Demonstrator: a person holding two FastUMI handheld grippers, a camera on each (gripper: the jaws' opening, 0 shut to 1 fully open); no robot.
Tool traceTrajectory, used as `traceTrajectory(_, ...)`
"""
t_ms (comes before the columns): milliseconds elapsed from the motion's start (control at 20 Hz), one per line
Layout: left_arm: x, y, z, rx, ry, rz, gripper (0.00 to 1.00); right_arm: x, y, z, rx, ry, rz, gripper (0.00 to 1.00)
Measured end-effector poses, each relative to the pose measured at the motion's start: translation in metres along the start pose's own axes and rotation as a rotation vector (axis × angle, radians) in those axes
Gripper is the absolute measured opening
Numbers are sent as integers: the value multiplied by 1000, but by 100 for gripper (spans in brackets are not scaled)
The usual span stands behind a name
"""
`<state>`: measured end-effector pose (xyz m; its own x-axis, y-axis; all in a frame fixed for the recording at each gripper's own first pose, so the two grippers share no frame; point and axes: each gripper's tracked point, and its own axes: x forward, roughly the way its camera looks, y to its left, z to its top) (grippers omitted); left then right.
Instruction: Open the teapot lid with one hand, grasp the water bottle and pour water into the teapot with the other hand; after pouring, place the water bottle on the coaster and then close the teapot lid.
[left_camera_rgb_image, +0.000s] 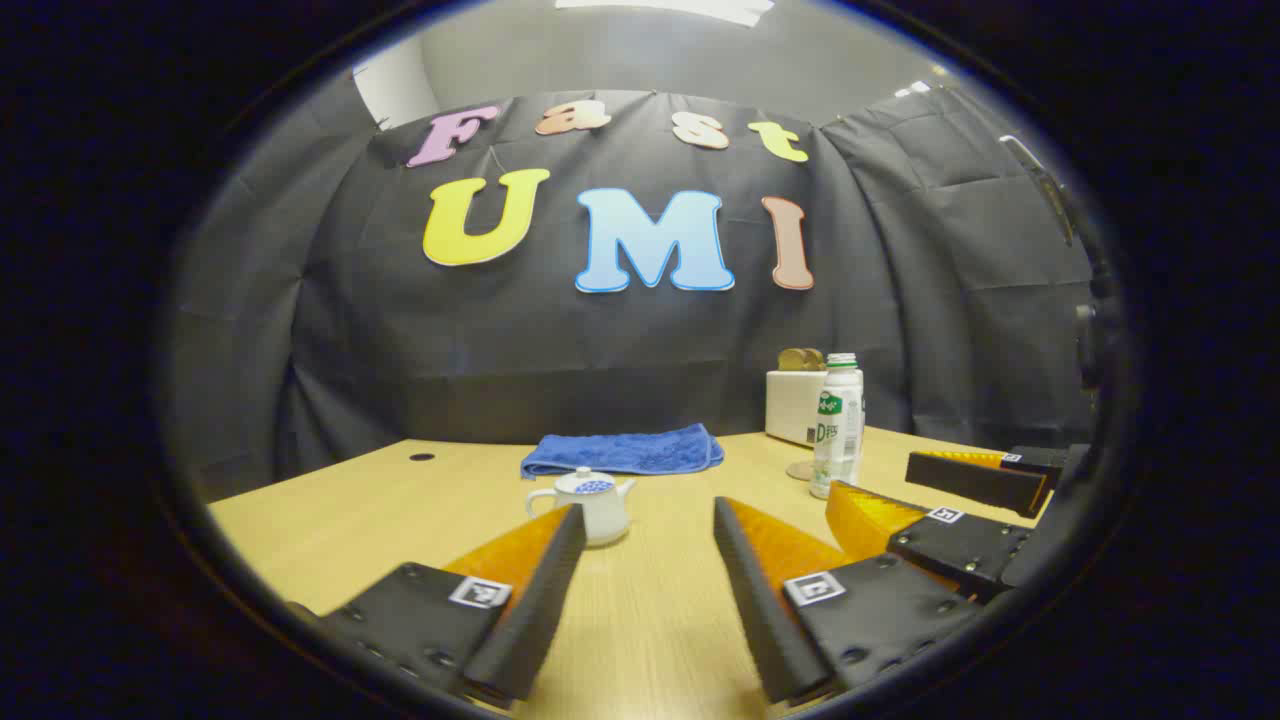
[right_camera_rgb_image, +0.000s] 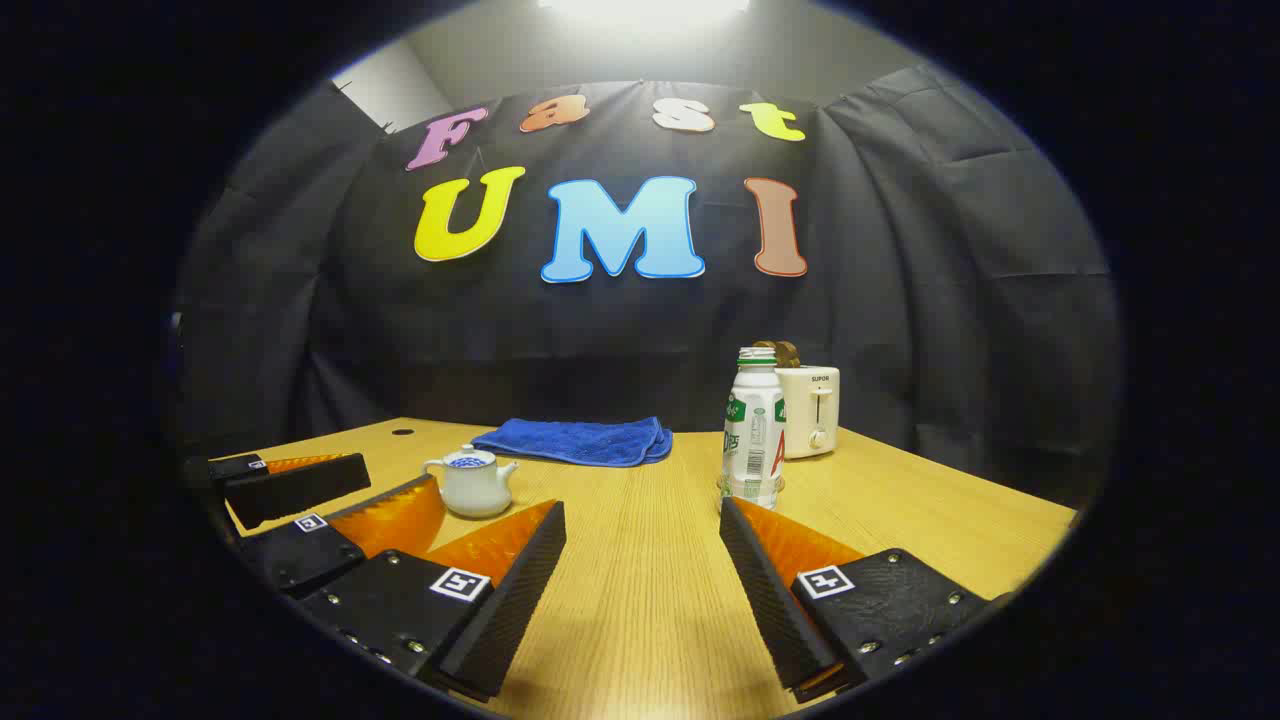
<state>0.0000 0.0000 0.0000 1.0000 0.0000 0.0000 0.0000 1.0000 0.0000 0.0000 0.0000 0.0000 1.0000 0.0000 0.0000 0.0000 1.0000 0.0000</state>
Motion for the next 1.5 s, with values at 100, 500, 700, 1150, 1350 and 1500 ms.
traceTrajectory(100, -1, -3, 0, -1, -2, -12, 99, -1, 1, -1, -1, -1, 10, 96)
traceTrajectory(500, -1, -2, 1, -2, -2, -13, 98, 0, 0, -1, 1, -2, 5, 96)
traceTrajectory(700, -1, -2, 1, -1, -3, -24, 99, -1, 2, -1, 0, -1, 15, 94)
traceTrajectory(1150, -3, 5, 1, 0, -2, 25, 99, -1, 1, -2, 1, 0, 6, 93)
traceTrajectory(1350, -3, 5, 1, 0, 0, 25, 99, -1, 0, -2, 1, 0, 6, 93)
traceTrajectory(1500, -3, 4, 0, -1, 0, 22, 99, -2, 0, -2, 1, -2, 7, 93)
